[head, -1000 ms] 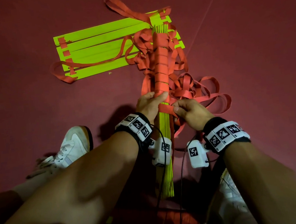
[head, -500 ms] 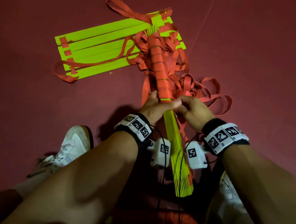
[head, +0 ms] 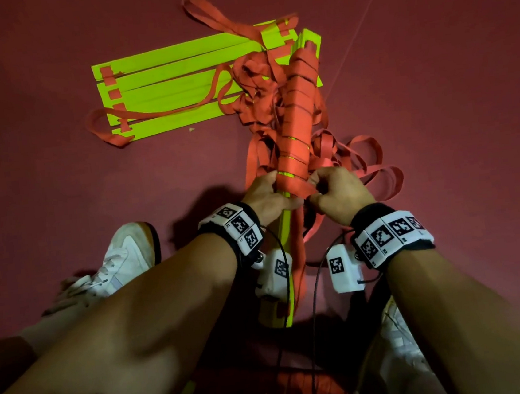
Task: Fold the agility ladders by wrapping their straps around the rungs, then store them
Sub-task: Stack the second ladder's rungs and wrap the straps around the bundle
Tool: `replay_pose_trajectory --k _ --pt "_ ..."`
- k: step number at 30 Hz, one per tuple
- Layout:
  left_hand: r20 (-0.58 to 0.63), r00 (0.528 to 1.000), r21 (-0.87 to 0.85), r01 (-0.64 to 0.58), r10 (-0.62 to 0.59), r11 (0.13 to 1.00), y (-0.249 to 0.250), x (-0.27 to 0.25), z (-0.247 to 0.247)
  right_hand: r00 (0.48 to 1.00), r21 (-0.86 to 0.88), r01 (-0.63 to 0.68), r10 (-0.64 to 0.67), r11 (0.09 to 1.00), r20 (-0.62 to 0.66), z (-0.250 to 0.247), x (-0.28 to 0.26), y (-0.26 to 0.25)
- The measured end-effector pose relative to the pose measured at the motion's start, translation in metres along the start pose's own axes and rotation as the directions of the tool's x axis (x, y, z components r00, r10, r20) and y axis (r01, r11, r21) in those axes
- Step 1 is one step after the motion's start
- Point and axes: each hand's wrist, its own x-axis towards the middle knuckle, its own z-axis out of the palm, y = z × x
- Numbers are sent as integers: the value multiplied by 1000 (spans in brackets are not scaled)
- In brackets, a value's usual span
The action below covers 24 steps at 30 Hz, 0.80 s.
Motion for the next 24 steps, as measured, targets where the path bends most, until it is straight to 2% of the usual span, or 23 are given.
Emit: replay_pose_trajectory --k 5,7,12,16,21,24 --pt "-90 995 -131 31 -44 991 7 -1 1 993 -143 -108 99 984 -71 -1 -1 6" --pt "-124 992 -176 7 -29 984 14 -3 -1 991 -186 -116 102 976 -83 0 -1 4" --pt "-155 985 -158 -95 71 983 28 -9 3 993 -227 -89 69 970 -93 2 1 0" --pt "-161 974 -54 -170 160 984 37 -9 -3 989 -250 -82 48 965 -138 -3 3 -1" --pt "-102 969 20 -222 223 975 56 -15 -12 988 -192 -42 12 980 -153 -7 3 -7" --pt "-72 965 22 -251 252 968 70 -20 -18 979 -46 63 -71 997 -191 -9 3 -10"
